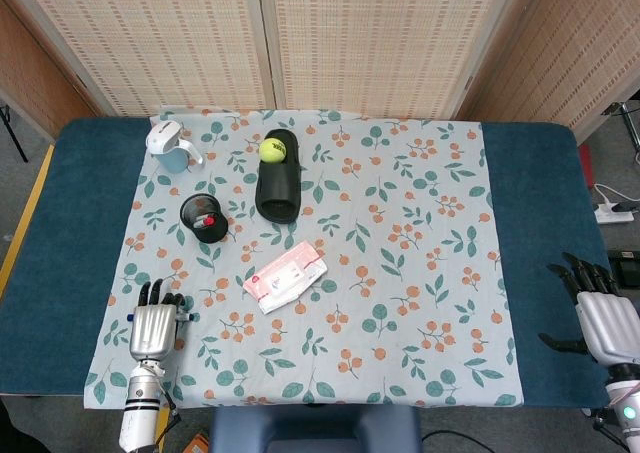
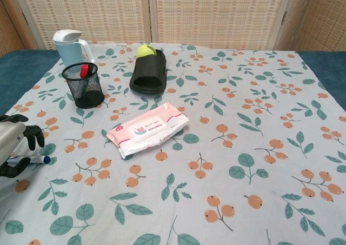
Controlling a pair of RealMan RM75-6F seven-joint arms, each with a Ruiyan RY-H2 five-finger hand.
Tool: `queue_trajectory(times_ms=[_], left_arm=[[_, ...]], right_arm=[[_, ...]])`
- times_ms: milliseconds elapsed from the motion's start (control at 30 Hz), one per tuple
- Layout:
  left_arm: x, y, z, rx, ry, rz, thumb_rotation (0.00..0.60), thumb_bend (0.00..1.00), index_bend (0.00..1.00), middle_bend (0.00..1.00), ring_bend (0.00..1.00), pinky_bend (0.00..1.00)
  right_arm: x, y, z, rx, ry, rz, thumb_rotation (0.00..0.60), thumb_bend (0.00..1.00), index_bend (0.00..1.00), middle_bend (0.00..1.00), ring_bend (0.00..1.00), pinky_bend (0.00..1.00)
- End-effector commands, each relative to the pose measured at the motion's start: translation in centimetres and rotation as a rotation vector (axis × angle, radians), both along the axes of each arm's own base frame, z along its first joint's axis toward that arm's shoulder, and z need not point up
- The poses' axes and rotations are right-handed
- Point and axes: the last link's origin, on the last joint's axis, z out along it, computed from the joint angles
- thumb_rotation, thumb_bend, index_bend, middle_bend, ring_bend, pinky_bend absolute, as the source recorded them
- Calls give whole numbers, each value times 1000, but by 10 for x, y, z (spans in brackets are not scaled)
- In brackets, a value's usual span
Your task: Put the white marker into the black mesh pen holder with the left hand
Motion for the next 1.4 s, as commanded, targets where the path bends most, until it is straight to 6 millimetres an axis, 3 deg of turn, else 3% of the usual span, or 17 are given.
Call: queue_trajectory(times_ms=[33, 1033, 1233, 1400], left_arm=[[0, -1, 0, 0, 1, 2, 600, 392, 431, 415, 101, 113], [-7, -2, -6, 10, 45, 11, 600, 394, 495, 487, 132, 120], [2, -1, 6, 67, 48, -34, 600, 393, 498, 489, 139, 125], [18, 10, 38, 148, -9, -123, 600, 394, 499, 489, 143, 131]], right_arm=[[0, 0, 0, 0, 1, 2, 600, 0, 162, 0, 7, 0], [0, 1, 1, 4, -4, -1, 600, 0, 162, 0, 7, 0], [0, 1, 2, -5, -5, 0, 600, 0, 163, 0, 9, 0], [0, 2, 4, -16, -11, 7, 600, 0, 163, 0, 9, 0]])
